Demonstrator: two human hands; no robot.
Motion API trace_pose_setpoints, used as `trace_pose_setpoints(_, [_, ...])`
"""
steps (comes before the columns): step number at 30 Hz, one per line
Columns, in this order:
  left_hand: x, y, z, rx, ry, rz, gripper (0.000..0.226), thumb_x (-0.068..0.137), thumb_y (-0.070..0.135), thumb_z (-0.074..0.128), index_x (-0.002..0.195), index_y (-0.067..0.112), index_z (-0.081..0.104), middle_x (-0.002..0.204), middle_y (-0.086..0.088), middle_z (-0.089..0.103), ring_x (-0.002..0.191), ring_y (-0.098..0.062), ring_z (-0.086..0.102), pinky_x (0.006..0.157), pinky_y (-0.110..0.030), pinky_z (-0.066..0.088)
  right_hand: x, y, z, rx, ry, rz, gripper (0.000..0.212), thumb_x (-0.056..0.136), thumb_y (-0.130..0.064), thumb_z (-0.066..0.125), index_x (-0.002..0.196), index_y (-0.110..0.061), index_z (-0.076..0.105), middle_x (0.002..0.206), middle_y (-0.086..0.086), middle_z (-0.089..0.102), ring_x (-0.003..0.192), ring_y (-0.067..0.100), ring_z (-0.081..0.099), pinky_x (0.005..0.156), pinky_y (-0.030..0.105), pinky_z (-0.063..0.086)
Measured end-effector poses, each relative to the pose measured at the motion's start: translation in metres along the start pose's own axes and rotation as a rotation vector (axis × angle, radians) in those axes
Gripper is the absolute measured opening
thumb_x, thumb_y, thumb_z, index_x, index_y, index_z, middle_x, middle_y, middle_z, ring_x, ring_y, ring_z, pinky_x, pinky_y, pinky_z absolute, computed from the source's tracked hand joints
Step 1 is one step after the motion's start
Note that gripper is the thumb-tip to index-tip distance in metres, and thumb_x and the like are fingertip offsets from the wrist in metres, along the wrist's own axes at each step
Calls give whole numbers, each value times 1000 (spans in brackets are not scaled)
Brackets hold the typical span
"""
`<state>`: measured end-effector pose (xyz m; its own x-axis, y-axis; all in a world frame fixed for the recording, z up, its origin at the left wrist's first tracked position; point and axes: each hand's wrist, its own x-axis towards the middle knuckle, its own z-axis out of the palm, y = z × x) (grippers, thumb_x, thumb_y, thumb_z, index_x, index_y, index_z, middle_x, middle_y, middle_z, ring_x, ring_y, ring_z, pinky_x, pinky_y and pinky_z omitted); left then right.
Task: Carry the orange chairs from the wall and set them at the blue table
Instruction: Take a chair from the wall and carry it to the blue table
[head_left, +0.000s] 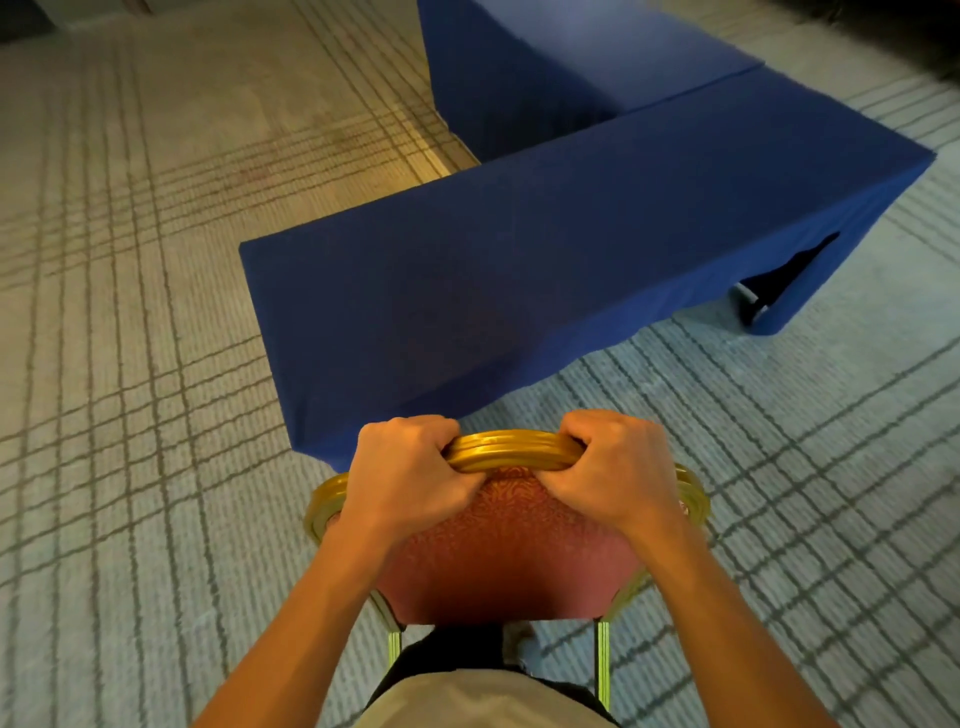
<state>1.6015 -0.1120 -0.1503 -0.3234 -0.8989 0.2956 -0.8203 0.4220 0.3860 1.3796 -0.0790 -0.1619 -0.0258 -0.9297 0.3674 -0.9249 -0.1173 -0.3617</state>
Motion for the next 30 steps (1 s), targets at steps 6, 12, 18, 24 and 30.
trace_pose_setpoints(6, [76,-46,22,0,44,-80,48,71,53,66,49,22,38,44,8,36,38,-11,38,40,-32,34,95,10,44,-14,-24,-75,50,61,-40,85,55,-22,39,51,-3,51,48,19,54,52,23,31])
trace_pose_setpoints(12, [144,-76,32,12,75,-122,48,73,57,61,50,22,36,46,10,31,39,-11,37,43,-25,24,181,21,72,-1,-6,-165,37,68,-50,60,55,-19,46,52,-4,50,48,17,53,50,23,28])
trace_pose_setpoints(18, [193,-91,44,14,78,-153,41,71,47,62,51,22,37,48,11,30,40,-12,35,44,-24,18,238,41,93,55,-35,-247,32,71,-47,60,56,-22,47,54,-5,48,50,17,51,48,24,29])
trace_pose_setpoints(24, [228,-102,66,52,115,-215,43,73,43,69,50,21,39,50,11,31,40,-13,35,44,-25,22,288,65,121,121,-108,-352,33,75,-48,61,58,-23,50,55,-7,50,52,14,48,49,25,29])
trace_pose_setpoints(30, [233,-108,99,95,94,-322,36,69,46,58,54,24,34,52,13,27,43,-11,29,48,-23,15,304,86,159,201,-222,-398,35,78,-50,62,60,-22,49,57,-8,48,54,14,45,48,27,31])
